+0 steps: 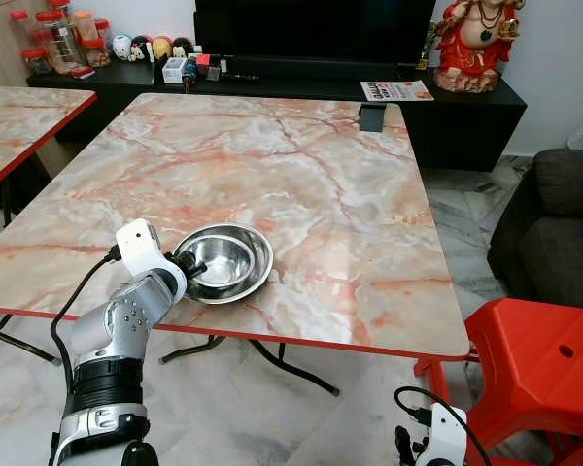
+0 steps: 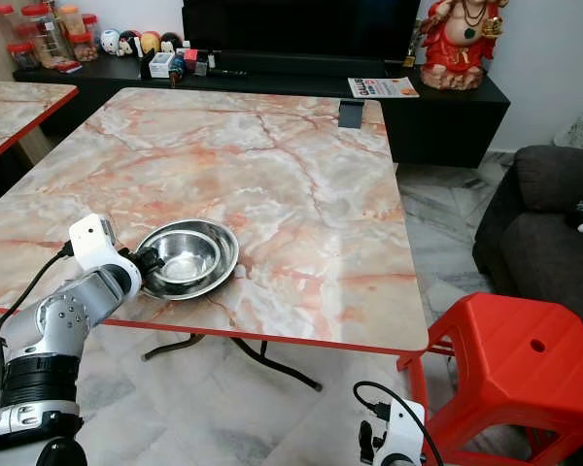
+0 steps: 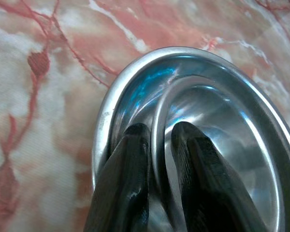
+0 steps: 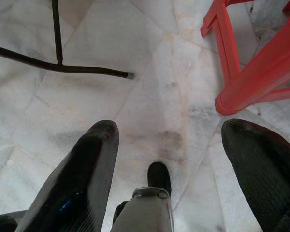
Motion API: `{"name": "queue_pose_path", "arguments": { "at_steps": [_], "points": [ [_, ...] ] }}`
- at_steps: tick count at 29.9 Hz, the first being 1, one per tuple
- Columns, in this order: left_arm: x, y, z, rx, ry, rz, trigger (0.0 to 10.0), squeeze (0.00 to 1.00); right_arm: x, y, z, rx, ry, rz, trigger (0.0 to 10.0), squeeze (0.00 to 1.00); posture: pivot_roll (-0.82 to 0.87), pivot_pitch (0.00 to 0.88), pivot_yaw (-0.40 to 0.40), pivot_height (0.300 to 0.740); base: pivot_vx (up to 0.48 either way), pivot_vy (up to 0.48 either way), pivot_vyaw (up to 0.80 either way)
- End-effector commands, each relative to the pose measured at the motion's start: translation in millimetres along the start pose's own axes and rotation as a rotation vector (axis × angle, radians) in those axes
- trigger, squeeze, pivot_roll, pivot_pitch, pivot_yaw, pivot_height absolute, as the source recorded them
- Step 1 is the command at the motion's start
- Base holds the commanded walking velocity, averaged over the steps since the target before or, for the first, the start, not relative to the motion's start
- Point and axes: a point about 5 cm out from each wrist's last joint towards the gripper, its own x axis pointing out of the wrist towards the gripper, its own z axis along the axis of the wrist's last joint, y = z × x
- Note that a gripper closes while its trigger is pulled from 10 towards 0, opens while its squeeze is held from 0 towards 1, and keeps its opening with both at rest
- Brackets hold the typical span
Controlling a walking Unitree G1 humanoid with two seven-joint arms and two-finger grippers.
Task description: Setting the table
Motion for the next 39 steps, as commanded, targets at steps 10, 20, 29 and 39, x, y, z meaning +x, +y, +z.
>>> {"name": "queue_pose_path", "arguments": {
  "at_steps": [10,20,29,39],
  "points": [
    [0.9,0.1,7.0,0.066,-0.027,0.023,10.0,0.0,0.3,-1.8,1.8,0.01,-0.003,-0.011,10.0,0.0,0.0,0.0,-0.013,0.74,0.0,0.0,0.0],
    [-10.4,5.6,42.4,0.287,-0.296,0.081,10.0,0.0,0.5,-1.4,2.4,0.009,-0.005,-0.007,10.0,0.0,0.0,0.0,-0.016,0.74,0.0,0.0,0.0],
    [-34.6,19.4,80.5,0.468,-0.627,0.195,10.0,0.0,0.3,-1.8,2.1,0.006,-0.006,-0.006,10.0,0.0,0.01,0.0,-0.02,0.74,0.0,0.0,0.0],
    [-59.9,120.8,83.4,1.027,-0.551,0.7,10.0,0.0,0.0,-0.9,0.8,-0.006,-0.003,-0.001,10.0,0.0,0.03,0.0,-0.025,0.74,0.0,0.0,0.0]
  ]
}}
